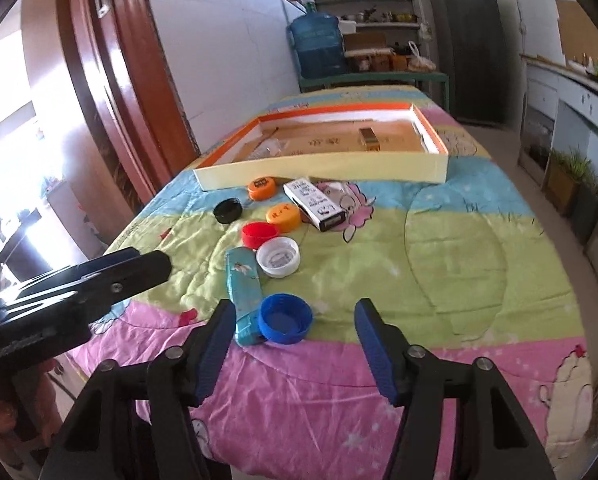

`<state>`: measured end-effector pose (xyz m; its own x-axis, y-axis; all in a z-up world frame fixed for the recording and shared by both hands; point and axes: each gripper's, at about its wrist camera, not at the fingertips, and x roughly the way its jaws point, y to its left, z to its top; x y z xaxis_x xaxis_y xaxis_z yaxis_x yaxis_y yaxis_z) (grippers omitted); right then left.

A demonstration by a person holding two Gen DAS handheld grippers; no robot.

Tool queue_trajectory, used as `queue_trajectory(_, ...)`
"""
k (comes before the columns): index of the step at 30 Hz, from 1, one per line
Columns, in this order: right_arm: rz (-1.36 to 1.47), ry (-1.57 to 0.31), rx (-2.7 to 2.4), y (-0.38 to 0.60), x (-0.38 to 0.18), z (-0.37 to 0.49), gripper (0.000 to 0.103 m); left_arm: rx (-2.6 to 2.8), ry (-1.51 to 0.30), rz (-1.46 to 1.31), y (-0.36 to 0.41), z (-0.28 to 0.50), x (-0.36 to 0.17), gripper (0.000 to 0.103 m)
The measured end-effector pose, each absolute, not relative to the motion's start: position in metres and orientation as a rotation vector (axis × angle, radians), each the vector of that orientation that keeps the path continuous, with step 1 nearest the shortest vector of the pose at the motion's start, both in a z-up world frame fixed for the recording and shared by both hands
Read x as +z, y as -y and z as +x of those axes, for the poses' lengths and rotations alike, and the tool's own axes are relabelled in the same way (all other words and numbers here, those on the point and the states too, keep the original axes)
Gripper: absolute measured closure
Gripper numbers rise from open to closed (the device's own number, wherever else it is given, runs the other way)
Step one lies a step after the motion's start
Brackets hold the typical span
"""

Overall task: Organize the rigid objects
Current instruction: 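Grasp the blue bottle cap with the right gripper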

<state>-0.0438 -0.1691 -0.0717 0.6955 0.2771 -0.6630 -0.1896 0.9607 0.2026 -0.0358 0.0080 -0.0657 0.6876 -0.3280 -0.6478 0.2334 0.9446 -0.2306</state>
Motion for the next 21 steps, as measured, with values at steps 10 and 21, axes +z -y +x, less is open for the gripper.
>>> queue_trajectory(10,0.135,-0.792,0.303,0.161,-0.08,-0.035,0.066,-0.324,-0.77,-0.157,-0.01,-0.03,-0.073,0.048)
queue_trajectory(21,0.136,-0.753,0.244,0.175,-0.072,-0.04,0.072,-0.368,-0.81,-0.153,0.018,-0.018,-0.077,0.048)
